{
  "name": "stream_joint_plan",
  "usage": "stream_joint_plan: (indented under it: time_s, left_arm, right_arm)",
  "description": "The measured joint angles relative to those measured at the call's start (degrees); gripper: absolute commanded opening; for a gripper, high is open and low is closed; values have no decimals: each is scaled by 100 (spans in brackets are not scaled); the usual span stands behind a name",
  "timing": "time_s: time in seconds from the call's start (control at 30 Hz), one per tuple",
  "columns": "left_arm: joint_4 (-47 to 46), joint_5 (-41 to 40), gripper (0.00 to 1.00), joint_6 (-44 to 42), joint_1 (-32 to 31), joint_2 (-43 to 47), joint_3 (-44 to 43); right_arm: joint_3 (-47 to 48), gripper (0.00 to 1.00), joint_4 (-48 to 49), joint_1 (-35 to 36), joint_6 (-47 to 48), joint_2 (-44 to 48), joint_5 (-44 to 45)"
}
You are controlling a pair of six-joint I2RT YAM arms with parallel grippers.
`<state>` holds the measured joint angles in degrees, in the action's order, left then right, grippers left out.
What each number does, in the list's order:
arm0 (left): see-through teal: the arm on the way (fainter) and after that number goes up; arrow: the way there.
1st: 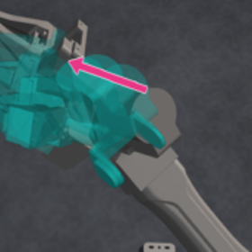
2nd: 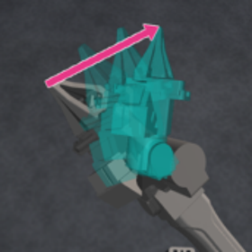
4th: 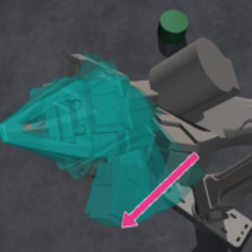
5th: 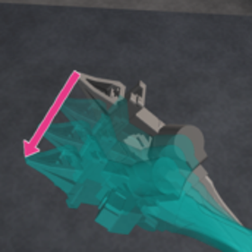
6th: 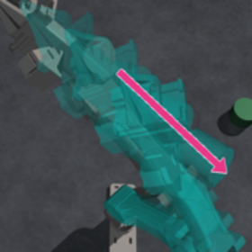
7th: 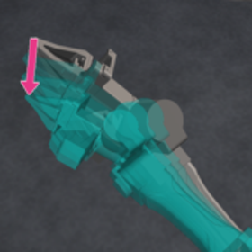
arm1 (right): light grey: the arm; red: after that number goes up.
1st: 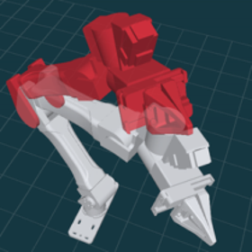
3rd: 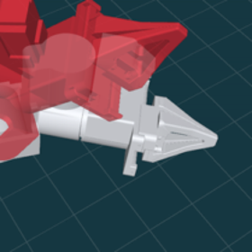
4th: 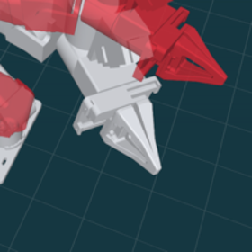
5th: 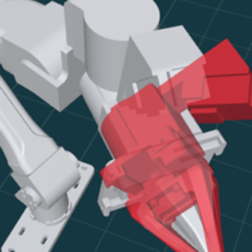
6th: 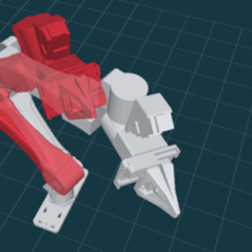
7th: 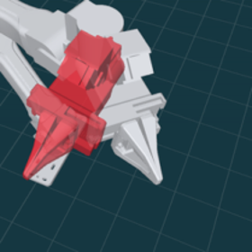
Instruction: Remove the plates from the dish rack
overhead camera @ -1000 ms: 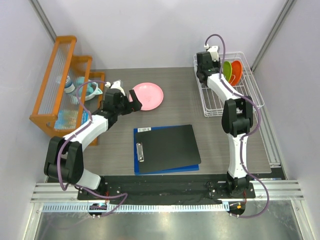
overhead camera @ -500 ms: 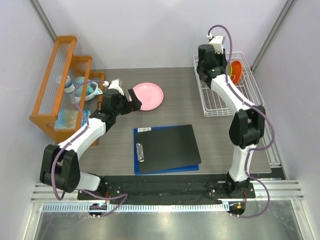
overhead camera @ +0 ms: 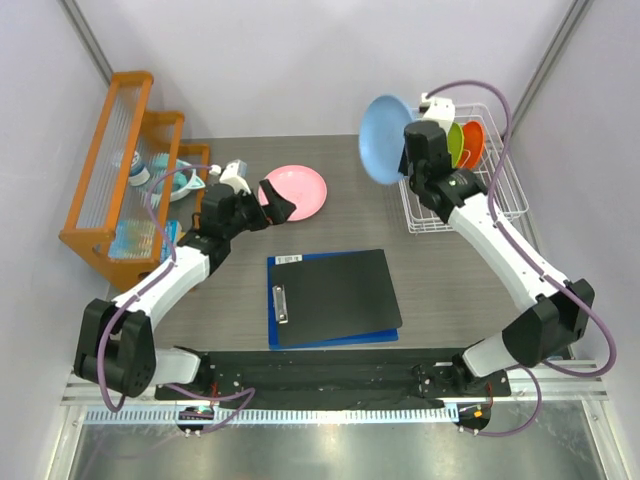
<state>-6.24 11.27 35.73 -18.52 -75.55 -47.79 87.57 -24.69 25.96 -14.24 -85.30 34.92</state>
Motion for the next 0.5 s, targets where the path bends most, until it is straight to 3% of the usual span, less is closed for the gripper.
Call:
stream_joint_plan:
  time_s: [0.2, 0.5]
  left_arm:
    - [-848, 374, 99, 358, -210, 9, 424]
    - [-2166, 549, 99, 890, -511, -61, 1038]
  right_arm:
    - [-1458, 4, -4, 164, -944, 437, -1419]
    - [-2677, 8, 804, 361, -2050, 909, -2855]
